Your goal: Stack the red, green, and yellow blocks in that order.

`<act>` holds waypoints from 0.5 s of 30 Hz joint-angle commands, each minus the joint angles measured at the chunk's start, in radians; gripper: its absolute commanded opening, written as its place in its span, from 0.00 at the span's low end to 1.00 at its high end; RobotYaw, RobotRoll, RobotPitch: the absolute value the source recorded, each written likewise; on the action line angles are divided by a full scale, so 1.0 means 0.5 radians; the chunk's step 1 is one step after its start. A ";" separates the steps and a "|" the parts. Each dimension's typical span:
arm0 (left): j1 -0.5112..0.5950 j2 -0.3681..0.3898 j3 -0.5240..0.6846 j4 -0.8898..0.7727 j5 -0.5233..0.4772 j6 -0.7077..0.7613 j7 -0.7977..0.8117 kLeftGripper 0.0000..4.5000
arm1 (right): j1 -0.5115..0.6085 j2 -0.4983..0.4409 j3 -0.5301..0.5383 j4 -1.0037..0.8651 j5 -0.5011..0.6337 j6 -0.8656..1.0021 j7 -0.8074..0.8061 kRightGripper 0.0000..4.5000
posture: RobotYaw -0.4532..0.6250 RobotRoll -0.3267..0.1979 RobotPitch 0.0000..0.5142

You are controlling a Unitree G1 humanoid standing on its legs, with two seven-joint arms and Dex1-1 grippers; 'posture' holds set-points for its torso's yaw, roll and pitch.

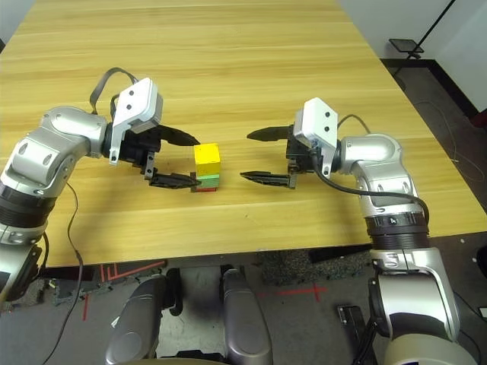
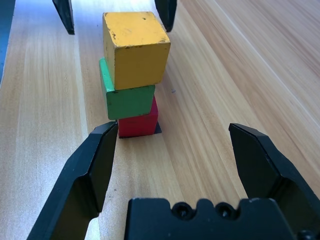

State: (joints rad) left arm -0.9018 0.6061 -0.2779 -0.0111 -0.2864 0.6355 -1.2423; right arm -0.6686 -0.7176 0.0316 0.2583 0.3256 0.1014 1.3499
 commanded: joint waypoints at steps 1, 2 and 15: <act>0.019 0.130 -0.021 0.038 0.037 -0.034 -0.099 1.00 | -0.003 -0.005 0.020 0.013 -0.023 -0.025 0.022 1.00 | 0.58 0.79 0.46; 0.026 0.173 -0.022 0.056 0.045 -0.053 -0.130 1.00 | -0.004 -0.008 0.017 0.016 -0.024 -0.028 0.024 1.00 | 0.58 0.79 0.46; -0.235 0.302 0.316 1.153 0.401 -0.505 0.555 1.00 | -0.372 -0.112 -0.167 0.670 -0.137 -0.243 -0.189 1.00 | 0.59 0.76 0.48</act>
State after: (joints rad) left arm -0.9989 0.7722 -0.1716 0.4800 -0.1184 0.4055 -1.1058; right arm -0.8426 -0.7744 -0.0221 0.5347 0.2758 0.0093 1.2994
